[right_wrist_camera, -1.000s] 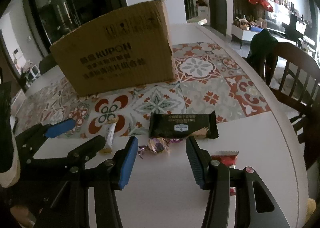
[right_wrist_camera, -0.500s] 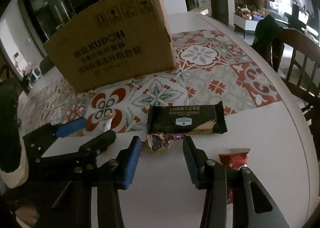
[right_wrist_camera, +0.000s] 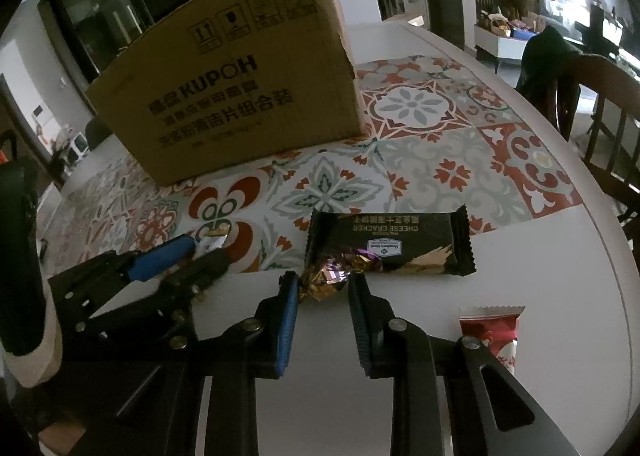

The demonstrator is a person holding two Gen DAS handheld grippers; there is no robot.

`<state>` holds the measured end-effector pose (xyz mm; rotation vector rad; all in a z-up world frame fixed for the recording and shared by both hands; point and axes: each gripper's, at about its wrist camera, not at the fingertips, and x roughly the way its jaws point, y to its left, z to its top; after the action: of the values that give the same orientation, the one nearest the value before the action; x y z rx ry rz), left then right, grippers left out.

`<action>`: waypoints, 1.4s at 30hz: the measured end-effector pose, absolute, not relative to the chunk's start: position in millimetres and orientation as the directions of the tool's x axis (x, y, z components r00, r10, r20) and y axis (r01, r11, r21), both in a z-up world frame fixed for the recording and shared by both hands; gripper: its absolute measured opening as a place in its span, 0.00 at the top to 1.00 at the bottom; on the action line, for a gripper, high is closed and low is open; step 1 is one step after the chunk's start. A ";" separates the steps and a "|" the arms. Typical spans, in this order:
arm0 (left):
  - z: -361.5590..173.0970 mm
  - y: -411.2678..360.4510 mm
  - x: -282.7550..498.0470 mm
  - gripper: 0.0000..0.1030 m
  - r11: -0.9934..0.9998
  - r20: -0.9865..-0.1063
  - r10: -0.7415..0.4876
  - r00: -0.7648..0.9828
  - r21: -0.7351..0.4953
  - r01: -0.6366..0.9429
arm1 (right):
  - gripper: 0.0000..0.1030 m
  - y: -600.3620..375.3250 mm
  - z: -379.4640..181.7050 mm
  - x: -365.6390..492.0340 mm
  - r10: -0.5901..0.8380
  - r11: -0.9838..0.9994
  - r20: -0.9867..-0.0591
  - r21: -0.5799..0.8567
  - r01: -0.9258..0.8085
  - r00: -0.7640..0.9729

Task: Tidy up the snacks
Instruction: 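Grasp the white-and-gold bar with the left tool while the right tool grasps the purple foil candy, then lift both held snacks and carry them over the cardboard box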

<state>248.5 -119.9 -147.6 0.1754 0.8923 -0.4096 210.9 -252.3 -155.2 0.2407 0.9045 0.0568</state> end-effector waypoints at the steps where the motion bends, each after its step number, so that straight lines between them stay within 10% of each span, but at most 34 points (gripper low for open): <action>1: -147.6 -120.0 248.1 0.80 0.907 -0.784 -0.274 0.557 -0.019 0.420 | 0.74 -252.2 -155.1 210.6 0.150 0.972 -0.771 0.230 0.051 0.618; 42: -11.6 -91.9 198.5 0.82 0.898 -0.525 -0.384 0.759 -0.019 0.440 | 0.74 -240.1 -48.7 175.1 0.131 0.981 -0.558 0.190 -0.028 0.820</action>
<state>198.5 -91.9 -11.6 0.1082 0.5479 -0.4495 175.1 -240.1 -48.7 0.1768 0.6050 0.0850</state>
